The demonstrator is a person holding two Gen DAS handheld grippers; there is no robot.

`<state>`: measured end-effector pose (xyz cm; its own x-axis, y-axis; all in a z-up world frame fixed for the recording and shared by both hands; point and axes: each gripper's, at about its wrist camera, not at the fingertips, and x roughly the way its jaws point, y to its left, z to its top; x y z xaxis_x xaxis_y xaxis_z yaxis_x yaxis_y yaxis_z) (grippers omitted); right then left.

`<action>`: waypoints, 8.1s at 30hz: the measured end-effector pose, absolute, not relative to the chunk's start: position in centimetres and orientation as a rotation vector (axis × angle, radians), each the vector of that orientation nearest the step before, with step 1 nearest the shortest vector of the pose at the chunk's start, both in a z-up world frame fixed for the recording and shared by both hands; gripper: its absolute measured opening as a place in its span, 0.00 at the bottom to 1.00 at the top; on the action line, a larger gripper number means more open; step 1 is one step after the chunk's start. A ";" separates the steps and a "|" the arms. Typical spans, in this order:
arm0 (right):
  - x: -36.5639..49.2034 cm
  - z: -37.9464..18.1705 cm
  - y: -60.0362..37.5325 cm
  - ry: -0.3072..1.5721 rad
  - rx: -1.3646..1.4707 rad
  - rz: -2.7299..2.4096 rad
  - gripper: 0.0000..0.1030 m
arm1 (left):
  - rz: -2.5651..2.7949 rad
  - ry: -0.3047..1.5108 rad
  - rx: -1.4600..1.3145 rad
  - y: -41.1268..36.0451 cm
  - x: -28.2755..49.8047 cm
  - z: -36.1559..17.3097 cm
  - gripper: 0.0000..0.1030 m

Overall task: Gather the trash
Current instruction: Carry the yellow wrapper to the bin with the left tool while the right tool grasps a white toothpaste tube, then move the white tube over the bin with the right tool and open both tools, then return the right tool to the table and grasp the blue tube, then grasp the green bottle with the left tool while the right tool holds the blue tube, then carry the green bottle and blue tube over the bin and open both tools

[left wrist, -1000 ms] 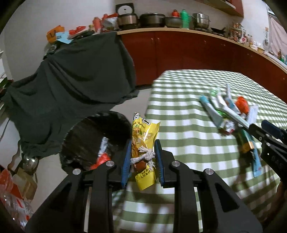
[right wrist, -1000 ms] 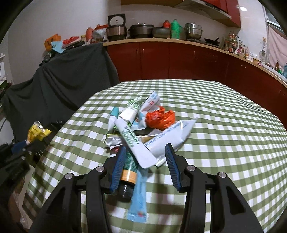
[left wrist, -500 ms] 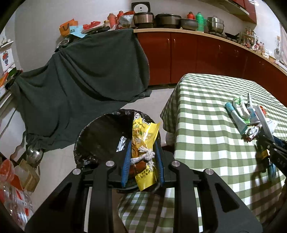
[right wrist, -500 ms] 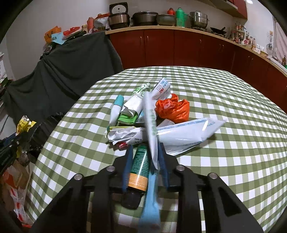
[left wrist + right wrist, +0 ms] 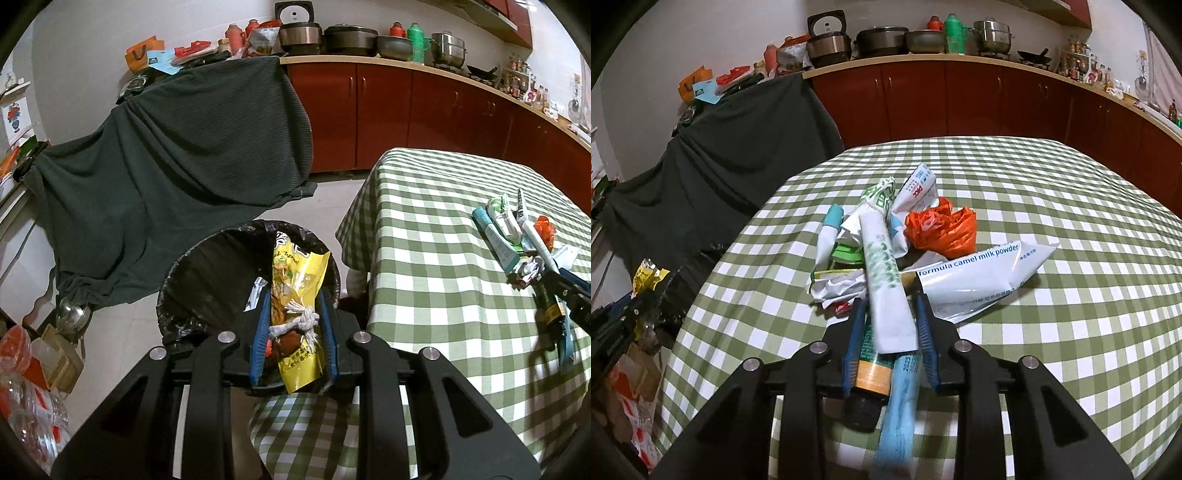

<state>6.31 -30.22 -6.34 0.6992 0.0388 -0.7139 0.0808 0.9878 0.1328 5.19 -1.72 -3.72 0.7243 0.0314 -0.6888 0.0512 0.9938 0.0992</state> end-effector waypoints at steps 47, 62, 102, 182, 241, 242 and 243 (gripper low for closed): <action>10.0 -2.6 -15.8 0.676 0.072 0.302 0.23 | 0.198 0.735 0.091 6.0 6.9 -3.7 0.24; 13.2 -5.0 -9.9 0.757 0.011 0.370 0.23 | 0.242 0.771 0.067 8.9 10.2 -5.8 0.24; 6.5 -4.0 -22.2 0.703 0.038 0.072 0.42 | 0.069 0.754 0.033 3.1 7.9 -3.3 0.45; -3.0 -7.0 -44.0 0.732 0.226 -0.204 0.21 | -0.308 0.787 0.294 -23.6 0.7 -5.6 0.50; 12.3 -3.7 -10.8 0.718 0.010 0.341 0.21 | 0.188 0.753 0.105 8.5 9.7 -4.1 0.22; 12.6 -3.9 -10.3 0.725 0.004 0.345 0.21 | 0.189 0.755 0.100 8.6 9.9 -4.2 0.22; 12.9 -4.1 -10.0 0.731 0.001 0.347 0.21 | 0.190 0.757 0.098 8.8 10.2 -4.4 0.22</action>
